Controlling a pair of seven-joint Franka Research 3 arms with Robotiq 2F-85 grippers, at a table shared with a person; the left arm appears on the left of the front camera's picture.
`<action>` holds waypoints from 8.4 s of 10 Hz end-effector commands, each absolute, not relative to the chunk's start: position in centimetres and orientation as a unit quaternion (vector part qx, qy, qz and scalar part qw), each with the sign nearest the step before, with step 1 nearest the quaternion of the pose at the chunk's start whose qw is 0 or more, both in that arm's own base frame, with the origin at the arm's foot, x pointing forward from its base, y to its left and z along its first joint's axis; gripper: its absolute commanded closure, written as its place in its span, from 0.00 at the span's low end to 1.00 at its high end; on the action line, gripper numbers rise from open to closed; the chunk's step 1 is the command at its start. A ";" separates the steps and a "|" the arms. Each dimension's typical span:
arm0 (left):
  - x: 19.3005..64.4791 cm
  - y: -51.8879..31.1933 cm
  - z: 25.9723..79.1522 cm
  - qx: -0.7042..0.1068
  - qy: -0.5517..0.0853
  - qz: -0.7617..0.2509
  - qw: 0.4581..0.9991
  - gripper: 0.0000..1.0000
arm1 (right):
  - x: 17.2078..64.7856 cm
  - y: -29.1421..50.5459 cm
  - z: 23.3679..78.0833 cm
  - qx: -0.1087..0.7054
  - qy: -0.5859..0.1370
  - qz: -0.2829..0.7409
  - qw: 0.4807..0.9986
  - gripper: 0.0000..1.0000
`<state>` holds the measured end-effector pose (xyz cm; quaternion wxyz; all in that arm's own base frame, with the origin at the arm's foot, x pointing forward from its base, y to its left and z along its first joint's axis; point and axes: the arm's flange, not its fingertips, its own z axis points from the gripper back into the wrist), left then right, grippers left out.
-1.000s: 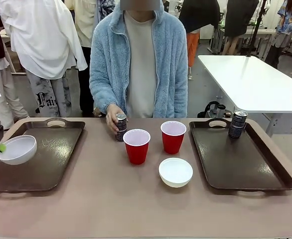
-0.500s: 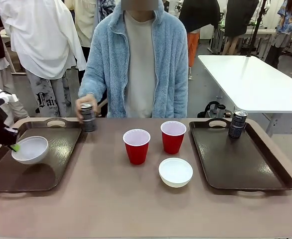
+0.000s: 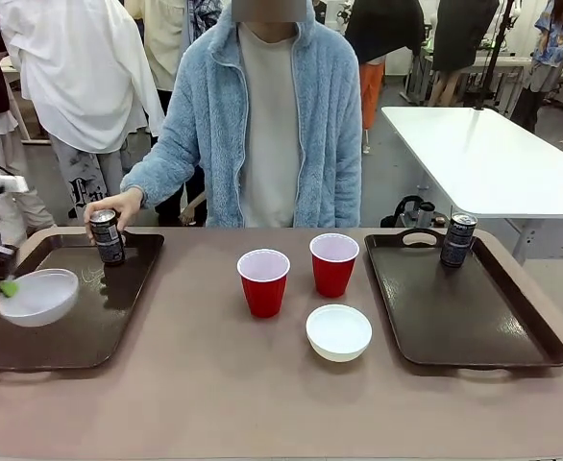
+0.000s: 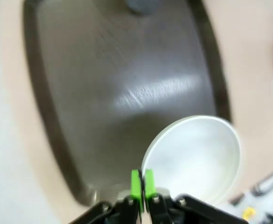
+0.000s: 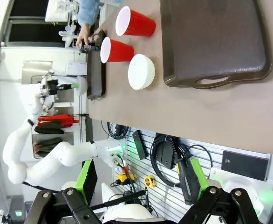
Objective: Prepare tableware on both trays.
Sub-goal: Pick up a Picnic Bowl from the table and place it on a Handle tray.
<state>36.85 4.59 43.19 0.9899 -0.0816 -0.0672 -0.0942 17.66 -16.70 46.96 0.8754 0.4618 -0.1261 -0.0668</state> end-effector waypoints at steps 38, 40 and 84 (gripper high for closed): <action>38.0 9.3 43.4 -0.340 -0.132 -0.125 0.923 0.07 | 22.0 -11.1 53.2 0.410 -0.065 -0.010 0.910 0.00; 37.7 12.5 41.4 -0.423 -0.132 -0.119 0.889 0.07 | 25.7 -6.8 55.3 0.364 -0.033 -0.005 0.931 0.00; 34.0 17.5 36.9 -0.538 -0.190 -0.062 0.819 0.07 | 32.7 17.4 47.8 -0.029 0.032 0.127 0.991 0.00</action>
